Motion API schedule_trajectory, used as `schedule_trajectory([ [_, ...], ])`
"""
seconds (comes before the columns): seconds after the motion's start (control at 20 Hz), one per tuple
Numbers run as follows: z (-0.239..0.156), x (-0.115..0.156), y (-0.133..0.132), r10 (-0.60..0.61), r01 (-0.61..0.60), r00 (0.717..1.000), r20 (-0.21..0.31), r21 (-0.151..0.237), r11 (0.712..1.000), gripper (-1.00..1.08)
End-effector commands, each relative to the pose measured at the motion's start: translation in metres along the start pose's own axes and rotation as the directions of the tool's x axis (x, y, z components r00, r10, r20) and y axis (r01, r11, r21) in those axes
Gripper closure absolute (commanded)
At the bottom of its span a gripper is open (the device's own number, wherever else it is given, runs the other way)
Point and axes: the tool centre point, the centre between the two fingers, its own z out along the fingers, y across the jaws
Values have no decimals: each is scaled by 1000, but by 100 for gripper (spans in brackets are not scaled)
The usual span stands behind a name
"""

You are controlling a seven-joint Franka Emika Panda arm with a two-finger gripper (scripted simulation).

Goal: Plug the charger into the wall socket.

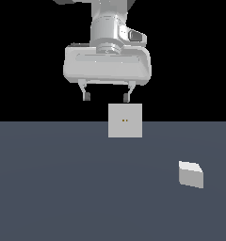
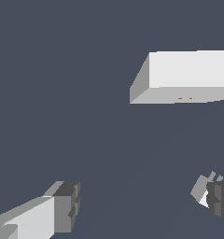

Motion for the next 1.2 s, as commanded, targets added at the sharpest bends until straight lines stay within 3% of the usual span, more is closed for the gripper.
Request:
schedule_trajectory([
  [0.0,0,0,0,0,0,1000,0,0,1000,-92],
  [0.55,13,-9,24,71,-72,997,-28,-7,997,-92],
  [0.85,31,-24,56,168,-169,984,-67,-14,985,-92],
  [1.15,55,-46,96,290,-294,950,-118,-17,956,-92],
])
